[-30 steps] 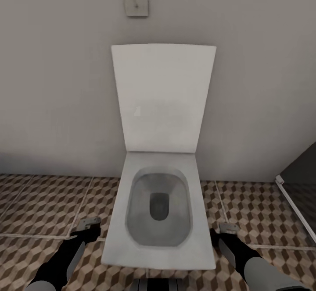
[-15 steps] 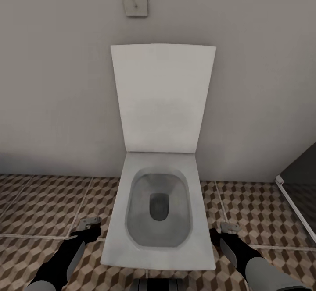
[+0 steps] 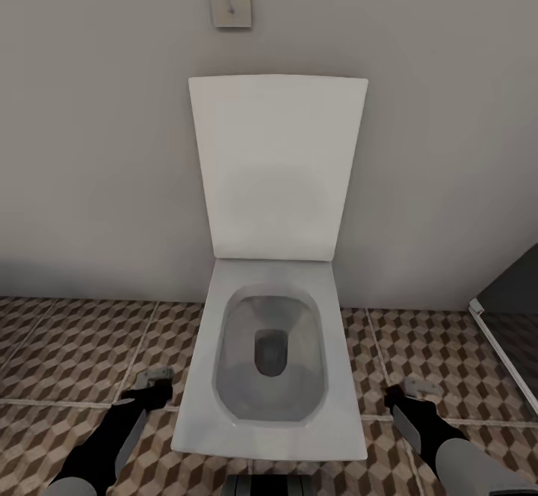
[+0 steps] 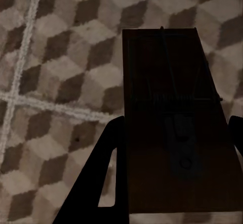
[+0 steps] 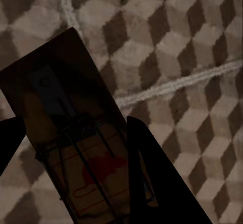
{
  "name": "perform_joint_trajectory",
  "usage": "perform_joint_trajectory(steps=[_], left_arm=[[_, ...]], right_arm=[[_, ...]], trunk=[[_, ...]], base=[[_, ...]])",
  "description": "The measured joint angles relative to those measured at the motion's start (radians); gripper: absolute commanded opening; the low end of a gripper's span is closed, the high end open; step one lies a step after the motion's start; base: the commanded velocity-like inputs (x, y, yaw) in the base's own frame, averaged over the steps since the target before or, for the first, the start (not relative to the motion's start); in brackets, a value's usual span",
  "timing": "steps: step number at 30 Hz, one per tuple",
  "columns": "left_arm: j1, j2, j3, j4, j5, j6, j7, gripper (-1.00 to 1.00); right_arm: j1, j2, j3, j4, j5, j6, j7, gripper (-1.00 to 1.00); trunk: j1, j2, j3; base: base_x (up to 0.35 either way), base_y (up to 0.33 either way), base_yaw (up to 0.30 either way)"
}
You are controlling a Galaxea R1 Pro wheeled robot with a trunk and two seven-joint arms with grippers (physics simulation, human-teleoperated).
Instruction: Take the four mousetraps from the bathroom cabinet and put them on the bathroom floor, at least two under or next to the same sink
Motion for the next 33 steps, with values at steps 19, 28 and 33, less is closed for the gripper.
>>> perform_joint_trajectory(steps=[19,28,33], left_arm=[[0.0,-0.006,0.004,-0.01,-0.081,-0.004,0.007,-1.0],[0.0,-0.008,0.002,-0.007,-0.082,-0.002,0.008,-1.0],[0.0,-0.008,0.002,-0.01,-0.082,-0.002,0.008,-1.0]], right_arm=[[0.0,0.002,-0.002,0.0,0.0,-0.002,-0.002,-1.0],[0.0,0.002,-0.001,-0.001,0.002,-0.002,-0.001,-1.0],[0.0,0.003,0.0,-0.002,0.005,0.005,0.001,-1.0]], trunk=[[0.0,0.0,0.0],[0.0,0.0,0.0],[0.0,0.0,0.0]], base=[[0.041,0.026,0.0],[0.0,0.0,0.0],[0.0,0.0,-0.021]])
